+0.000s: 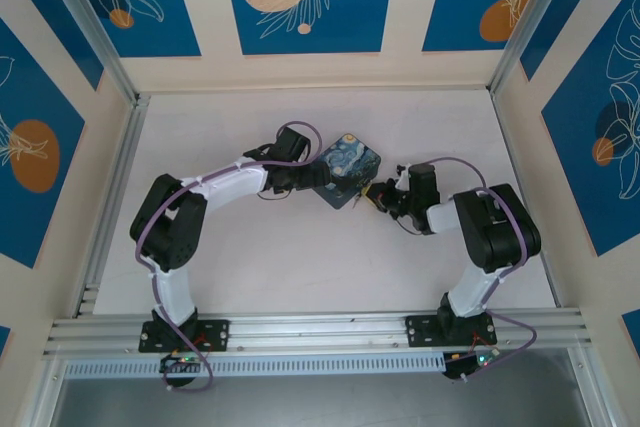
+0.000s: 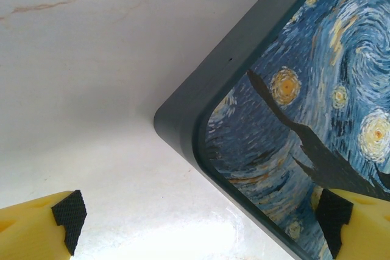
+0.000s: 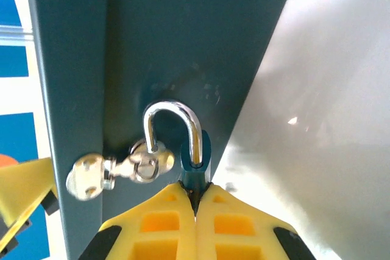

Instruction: Unlock the padlock with the key

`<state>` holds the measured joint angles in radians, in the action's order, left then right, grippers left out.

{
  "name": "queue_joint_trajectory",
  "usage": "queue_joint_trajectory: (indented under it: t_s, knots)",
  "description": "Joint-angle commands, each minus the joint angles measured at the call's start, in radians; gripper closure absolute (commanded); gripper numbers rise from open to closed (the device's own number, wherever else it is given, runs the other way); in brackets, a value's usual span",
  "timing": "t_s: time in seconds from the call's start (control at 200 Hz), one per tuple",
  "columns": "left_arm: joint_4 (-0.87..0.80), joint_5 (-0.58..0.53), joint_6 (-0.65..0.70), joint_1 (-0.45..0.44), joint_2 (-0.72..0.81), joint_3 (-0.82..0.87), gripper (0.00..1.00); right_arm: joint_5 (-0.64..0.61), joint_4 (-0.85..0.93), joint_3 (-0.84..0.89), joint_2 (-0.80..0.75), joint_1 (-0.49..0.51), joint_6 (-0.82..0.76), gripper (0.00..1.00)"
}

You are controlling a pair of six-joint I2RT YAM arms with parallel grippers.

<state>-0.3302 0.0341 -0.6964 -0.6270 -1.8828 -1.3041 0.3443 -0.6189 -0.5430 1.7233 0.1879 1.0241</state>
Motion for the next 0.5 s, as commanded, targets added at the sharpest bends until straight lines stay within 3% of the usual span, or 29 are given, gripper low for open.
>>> queue_joint_trajectory:
  t_s: [0.0,0.245,0.495]
  knots:
    - [-0.164,-0.014,0.035,-0.018,-0.077,0.041,0.03,0.014,0.024,-0.052,0.024,-0.020,-0.026,1.00]
    - [-0.173,-0.014,0.037,-0.018,-0.073,0.029,0.02,0.047,0.024,-0.023,0.008,-0.079,-0.008,1.00]
    - [-0.199,-0.003,0.049,-0.018,-0.021,-0.002,0.00,0.048,0.149,0.109,-0.156,-0.156,-0.042,1.00]
